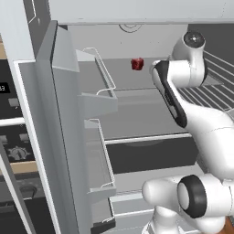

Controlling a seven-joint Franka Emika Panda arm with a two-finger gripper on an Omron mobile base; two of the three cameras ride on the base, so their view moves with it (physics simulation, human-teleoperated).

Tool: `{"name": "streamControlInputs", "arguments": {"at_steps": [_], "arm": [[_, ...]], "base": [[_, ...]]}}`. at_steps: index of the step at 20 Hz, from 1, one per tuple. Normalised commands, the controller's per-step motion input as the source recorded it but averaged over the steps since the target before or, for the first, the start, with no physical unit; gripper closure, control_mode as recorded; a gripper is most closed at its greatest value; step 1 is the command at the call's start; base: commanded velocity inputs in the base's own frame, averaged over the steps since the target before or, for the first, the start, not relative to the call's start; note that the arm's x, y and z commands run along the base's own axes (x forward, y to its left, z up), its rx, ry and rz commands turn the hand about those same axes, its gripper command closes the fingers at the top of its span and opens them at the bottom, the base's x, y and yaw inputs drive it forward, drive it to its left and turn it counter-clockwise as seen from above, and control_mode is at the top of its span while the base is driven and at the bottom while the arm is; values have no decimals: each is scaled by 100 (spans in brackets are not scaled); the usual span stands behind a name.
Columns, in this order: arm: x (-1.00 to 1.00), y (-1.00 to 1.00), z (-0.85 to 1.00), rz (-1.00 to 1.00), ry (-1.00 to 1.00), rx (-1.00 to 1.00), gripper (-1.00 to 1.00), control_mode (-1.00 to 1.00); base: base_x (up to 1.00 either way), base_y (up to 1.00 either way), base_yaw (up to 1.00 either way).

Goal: Pick the egg and butter from the fridge and place them by the bowl for mixing.

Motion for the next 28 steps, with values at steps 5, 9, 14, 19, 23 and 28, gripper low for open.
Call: {"name": "streamControlInputs", "arguments": {"at_steps": [5,9,14,19,23,28], "arm": [[44,-9,-29,0,-2,0,-100,-100],[44,-4,-19,0,-1,0,-100,-100],[47,0,-7,0,0,0,-100,-100],[38,0,-8,0,0,0,-100,-100],[38,0,-15,-1,0,0,-100,-100],[36,-5,-20,-2,0,0,-100,-100]], "base": [[0,0,0],[0,0,0],[0,0,0],[0,0,0],[0,0,0],[0,0,0]]}}
